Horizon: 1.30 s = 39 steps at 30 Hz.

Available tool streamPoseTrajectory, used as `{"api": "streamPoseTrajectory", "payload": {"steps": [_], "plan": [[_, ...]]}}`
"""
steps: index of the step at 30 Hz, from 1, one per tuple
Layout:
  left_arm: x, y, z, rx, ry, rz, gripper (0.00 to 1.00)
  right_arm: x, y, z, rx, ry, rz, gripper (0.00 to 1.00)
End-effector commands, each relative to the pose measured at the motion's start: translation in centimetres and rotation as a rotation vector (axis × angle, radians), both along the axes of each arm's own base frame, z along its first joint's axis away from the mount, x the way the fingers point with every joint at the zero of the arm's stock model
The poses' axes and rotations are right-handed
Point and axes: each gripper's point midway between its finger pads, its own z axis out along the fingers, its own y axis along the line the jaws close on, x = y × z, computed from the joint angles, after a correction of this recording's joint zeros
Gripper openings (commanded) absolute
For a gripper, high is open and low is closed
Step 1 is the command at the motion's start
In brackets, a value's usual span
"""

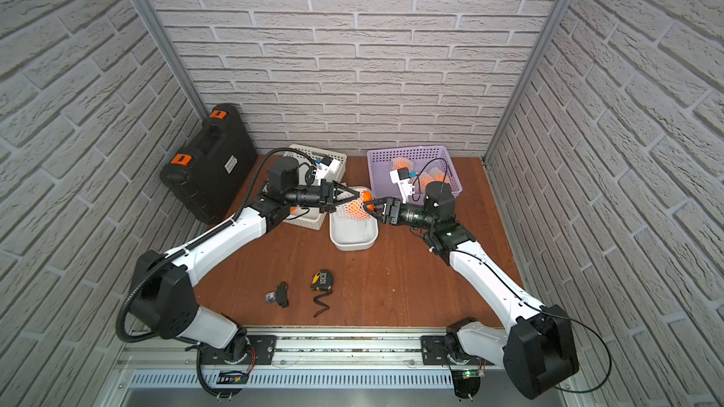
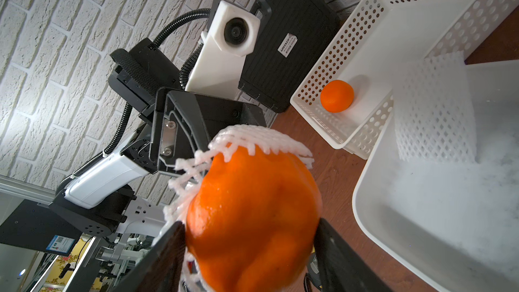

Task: Remove foam nets from oranges
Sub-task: Remove the foam net from the orange.

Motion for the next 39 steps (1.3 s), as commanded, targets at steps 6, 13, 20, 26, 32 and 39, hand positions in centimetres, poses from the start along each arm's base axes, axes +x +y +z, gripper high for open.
{"api": "streamPoseTrajectory", "payload": {"steps": [6,13,20,26,32,39], "plan": [[-3.4,-1.9,2.5,-0.064,-0.082,-0.160,0.36,-1.7,1.0,1.6,0.007,-0.095,0.056,0.47],[-1.7,-0.6,2.4,-0.052,-0.072,-0.089,0.62,-1.5,0.1,1.2,-0.027,-0.096,0.002,0.42],[-1.2,0.4,1.9,-0.040,-0.070,-0.049,0.96,-1.5,-0.7,1.1,-0.070,-0.107,-0.045,0.41],[-1.2,1.3,1.5,-0.031,-0.078,-0.019,0.98,-0.8,-1.8,0.8,-0.104,-0.088,-0.129,0.41],[-1.4,1.3,0.8,-0.016,-0.077,-0.011,0.69,-0.3,-2.4,0.8,-0.108,-0.077,-0.178,0.42],[-0.5,1.7,0.0,0.038,-0.075,0.027,0.16,-0.3,-2.9,0.6,-0.132,-0.075,-0.204,0.42]]}}
